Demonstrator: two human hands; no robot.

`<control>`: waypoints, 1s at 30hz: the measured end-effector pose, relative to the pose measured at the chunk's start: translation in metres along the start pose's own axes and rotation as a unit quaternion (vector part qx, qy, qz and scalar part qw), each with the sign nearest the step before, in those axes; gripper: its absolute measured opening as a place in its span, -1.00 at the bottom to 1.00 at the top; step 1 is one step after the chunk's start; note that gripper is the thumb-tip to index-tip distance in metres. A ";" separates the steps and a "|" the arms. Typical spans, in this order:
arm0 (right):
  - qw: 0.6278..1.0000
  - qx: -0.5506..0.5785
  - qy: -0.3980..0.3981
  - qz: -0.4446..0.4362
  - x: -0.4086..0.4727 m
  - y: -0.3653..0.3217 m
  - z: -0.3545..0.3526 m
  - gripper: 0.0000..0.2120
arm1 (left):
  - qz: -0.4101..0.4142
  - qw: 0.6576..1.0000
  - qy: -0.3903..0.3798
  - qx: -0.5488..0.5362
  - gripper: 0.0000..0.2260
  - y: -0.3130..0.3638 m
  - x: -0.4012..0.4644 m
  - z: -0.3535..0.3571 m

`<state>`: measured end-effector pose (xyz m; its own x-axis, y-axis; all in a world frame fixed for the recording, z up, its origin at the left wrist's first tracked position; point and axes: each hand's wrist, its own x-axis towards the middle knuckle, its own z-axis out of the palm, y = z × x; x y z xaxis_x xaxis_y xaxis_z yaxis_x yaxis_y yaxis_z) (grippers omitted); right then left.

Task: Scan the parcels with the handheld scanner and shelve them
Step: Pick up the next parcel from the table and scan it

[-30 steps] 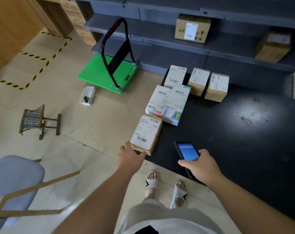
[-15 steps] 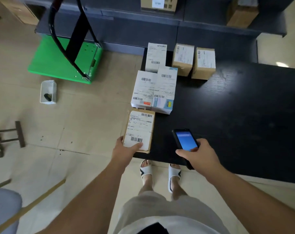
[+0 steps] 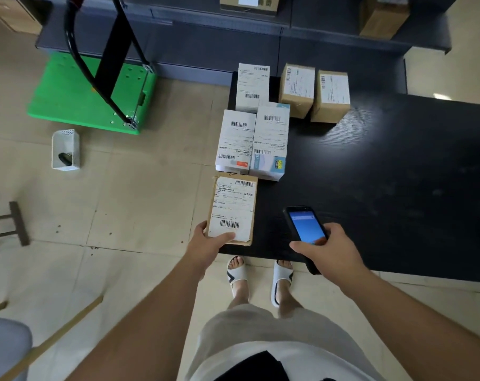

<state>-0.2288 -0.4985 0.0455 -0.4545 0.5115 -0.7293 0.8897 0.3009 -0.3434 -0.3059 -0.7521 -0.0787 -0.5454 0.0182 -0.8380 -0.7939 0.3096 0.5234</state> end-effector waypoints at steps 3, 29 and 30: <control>1.000 -0.001 0.008 -0.004 -0.003 0.003 -0.003 -0.08 | 0.005 1.000 0.007 0.005 -0.22 0.002 -0.005 0.002; 0.981 0.070 -0.073 -0.165 -0.024 0.091 -0.136 -0.28 | 0.092 0.986 0.092 -0.108 -0.14 0.030 -0.119 0.118; 0.980 0.067 -0.077 -0.171 -0.026 0.096 -0.142 -0.31 | 0.103 0.984 0.095 -0.112 -0.11 0.031 -0.123 0.127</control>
<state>-0.1375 -0.3687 0.1154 -0.7244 0.2683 -0.6350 0.6888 0.3202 -0.6504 -0.2298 -0.6239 0.0210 -0.7250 -0.1265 -0.6770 -0.6884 0.1012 0.7183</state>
